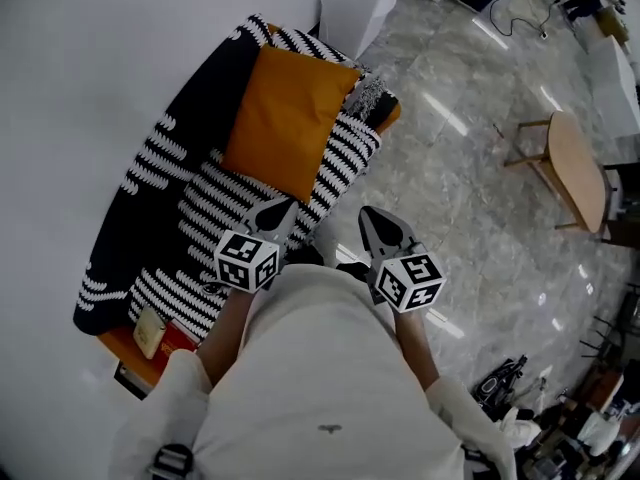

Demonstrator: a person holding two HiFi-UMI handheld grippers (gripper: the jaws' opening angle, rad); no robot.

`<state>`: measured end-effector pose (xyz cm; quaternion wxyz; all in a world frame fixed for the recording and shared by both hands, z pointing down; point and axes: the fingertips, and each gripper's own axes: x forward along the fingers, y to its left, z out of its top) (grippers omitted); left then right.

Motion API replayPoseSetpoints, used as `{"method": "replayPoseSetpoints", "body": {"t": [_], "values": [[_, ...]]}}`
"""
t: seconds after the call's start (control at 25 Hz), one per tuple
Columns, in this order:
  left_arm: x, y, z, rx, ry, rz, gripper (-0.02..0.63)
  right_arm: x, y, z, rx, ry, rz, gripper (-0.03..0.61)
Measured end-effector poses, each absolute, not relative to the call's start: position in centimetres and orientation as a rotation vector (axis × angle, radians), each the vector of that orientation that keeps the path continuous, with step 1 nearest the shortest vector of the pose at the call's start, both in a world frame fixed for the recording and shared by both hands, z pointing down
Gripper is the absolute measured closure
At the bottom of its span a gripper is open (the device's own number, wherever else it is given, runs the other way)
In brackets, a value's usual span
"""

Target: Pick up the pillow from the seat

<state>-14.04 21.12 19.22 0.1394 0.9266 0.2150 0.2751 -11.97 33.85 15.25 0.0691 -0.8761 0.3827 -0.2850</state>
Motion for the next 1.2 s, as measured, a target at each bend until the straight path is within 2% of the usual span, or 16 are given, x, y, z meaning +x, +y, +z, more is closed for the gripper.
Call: {"method": "replayPoseSetpoints", "body": {"t": [0.36,0.88,1.2], "values": [[-12.8,17.1,19.9,2.645,0.465,0.794,0.603,-8.5,29.9,16.1,-2.584,1.267,-0.958,0.571],[-10.3,12.9,19.7,2.597,-0.046,0.653,0.601,-0.4,23.6,16.3,-2.36,1.739,-1.033,0.571],[-6.6,15.7,19.2,2.526,-0.3,0.614,0.601,6.0,23.7,16.3,-2.203,1.977,-1.085,0.571]]}}
